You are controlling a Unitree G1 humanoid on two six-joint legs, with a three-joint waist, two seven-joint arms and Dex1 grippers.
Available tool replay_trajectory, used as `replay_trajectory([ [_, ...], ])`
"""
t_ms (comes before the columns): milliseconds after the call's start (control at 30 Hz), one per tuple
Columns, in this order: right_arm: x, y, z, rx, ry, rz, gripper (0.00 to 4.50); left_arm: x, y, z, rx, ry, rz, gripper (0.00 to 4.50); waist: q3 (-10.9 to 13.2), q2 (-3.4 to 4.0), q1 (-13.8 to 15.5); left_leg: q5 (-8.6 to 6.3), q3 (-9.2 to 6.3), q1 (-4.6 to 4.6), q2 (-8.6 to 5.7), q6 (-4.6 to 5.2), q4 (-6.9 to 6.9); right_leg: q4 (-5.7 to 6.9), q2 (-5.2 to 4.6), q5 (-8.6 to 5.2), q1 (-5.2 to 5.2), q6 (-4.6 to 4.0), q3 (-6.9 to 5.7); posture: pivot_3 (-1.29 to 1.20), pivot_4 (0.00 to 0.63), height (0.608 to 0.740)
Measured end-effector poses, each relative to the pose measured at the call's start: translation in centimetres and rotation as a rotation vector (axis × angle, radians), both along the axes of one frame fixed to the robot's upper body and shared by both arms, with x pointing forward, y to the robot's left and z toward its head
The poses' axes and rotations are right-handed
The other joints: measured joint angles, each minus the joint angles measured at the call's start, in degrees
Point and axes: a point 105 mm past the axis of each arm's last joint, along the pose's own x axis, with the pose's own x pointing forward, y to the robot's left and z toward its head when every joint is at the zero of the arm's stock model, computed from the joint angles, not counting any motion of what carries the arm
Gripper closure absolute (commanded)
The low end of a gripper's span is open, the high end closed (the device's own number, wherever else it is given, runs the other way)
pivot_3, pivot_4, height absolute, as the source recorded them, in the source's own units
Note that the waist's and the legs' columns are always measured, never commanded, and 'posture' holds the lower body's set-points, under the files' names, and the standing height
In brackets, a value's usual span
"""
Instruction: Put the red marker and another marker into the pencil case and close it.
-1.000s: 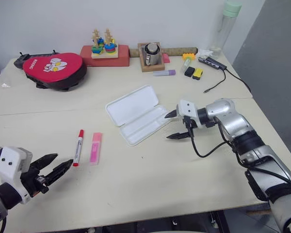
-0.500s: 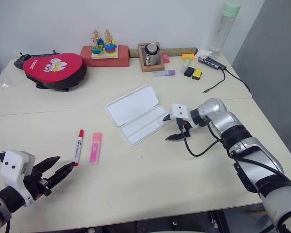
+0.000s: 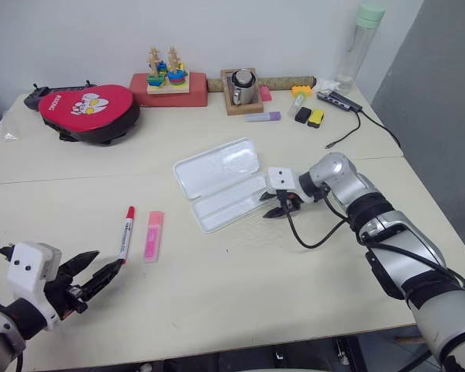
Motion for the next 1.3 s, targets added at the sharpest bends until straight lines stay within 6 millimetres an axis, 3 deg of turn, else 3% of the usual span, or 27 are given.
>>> replay_trajectory([
  [100,0.0,0.0,0.1,-0.02,-0.009,0.011,3.97,0.2,-0.2,0.0,-0.006,-0.007,-0.001,1.56,0.0,0.0,0.02,0.0,-0.02,0.0,0.0,0.0,0.0,0.0,0.0,0.02,0.0,-0.01,-0.01,0.0,0.15,0.74],
  [200,-0.1,0.0,0.2,-0.023,-0.011,0.025,4.45,0.3,-0.2,-0.1,-0.006,-0.009,-0.001,1.56,0.0,0.0,0.03,0.0,-0.02,-0.01,0.0,0.0,-0.03,-0.01,0.0,0.03,0.0,-0.05,-0.01,0.0,0.15,0.74],
  [533,-0.9,-0.3,0.2,-0.034,-0.019,0.08,4.45,0.7,-0.4,-0.2,0.002,-0.013,-0.002,1.56,0.0,0.01,0.05,0.0,-0.03,-0.01,0.0,0.0,-0.06,-0.03,0.0,0.12,0.0,-0.21,-0.04,0.0,0.15,0.74],
  [700,-3.7,-0.7,0.0,-0.019,-0.001,0.165,4.45,0.8,-0.5,-0.1,0.004,-0.016,-0.004,1.56,0.03,0.04,0.17,0.0,-0.08,-0.05,0.0,0.0,-0.08,-0.05,-0.01,0.01,-0.01,-0.03,-0.06,0.0,0.15,0.74],
  [967,-7.4,0.9,0.5,0.047,-0.017,0.216,4.45,1.4,-0.1,-0.6,0.0,-0.01,0.005,1.56,0.03,0.05,0.14,0.0,-0.13,-0.02,0.0,-0.01,-0.06,0.0,0.0,-0.06,0.01,0.06,-0.09,0.0,0.15,0.74],
  [1300,-9.0,2.3,-0.2,0.074,0.003,0.118,4.45,2.6,0.2,-0.9,0.018,-0.007,-0.014,1.56,0.01,0.02,0.21,0.0,-0.19,-0.05,-0.01,-0.01,-0.06,-0.03,0.0,-0.05,0.01,0.05,-0.14,0.0,0.15,0.74],
])
